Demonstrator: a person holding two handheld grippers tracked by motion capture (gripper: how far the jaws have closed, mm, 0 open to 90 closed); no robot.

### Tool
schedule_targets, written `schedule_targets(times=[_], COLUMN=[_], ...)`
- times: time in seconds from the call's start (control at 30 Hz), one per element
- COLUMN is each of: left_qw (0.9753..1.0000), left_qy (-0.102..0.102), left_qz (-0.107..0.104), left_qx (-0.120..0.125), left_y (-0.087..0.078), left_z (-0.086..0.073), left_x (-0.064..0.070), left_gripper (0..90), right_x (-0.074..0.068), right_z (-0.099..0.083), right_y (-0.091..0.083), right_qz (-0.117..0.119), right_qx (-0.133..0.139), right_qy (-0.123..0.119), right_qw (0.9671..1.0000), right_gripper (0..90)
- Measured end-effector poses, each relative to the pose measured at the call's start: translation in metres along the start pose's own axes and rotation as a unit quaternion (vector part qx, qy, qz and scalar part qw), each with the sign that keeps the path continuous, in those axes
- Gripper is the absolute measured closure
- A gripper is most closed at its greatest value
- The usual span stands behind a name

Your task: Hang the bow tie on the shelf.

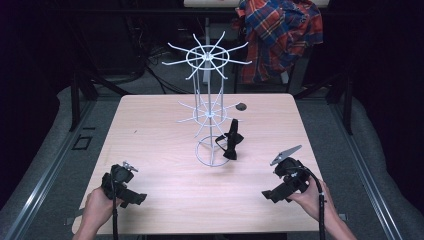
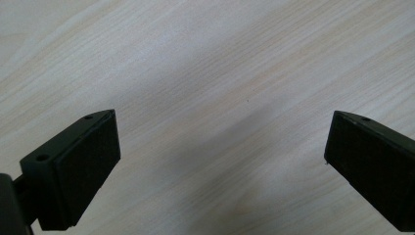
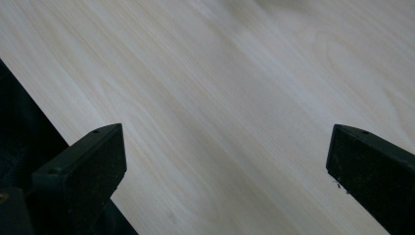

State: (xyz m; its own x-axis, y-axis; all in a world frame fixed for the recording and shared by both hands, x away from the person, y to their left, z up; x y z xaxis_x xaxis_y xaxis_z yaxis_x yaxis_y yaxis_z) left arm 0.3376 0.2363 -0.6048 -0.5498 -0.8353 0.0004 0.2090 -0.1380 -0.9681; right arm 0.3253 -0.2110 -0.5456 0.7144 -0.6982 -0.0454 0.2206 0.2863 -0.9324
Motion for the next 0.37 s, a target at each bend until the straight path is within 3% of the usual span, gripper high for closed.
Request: schedule_targets(times=[0.13,0.3,0.37], left_qw=[1.0,1.0,1.0], left_qy=[0.001,0.004,0.004], left_qz=[0.002,0.003,0.004], left_qx=[0.001,-0.001,-0.001], left_y=[-0.001,0.0,0.0], left_z=[0.0,0.001,0.001], left_x=[-0.001,0.001,0.001], left_gripper=[0.1,0.1,0.1], right_x=[0.002,0.001,0.001], right_z=[-0.01,-0.02,-0.02], right_y=[0.009,0.028,0.029], right_qz=[0.004,0.005,-0.001], right_qx=[-0.013,-0.055,-0.06], right_qy=[0.006,-0.008,-0.012], right_qw=[0.9999,0.9984,0.9981], right_gripper=[0.0,0.0,0.0])
Point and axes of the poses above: each handheld gripper's, and its own axes: y roughly forward along the jaws, z roughly out of its top, x roughly to its right, the point moved 8 cm from there along y, roughly forward along the jaws, and after that the axes turned 5 degrees about -x, right-handed, at the moved point
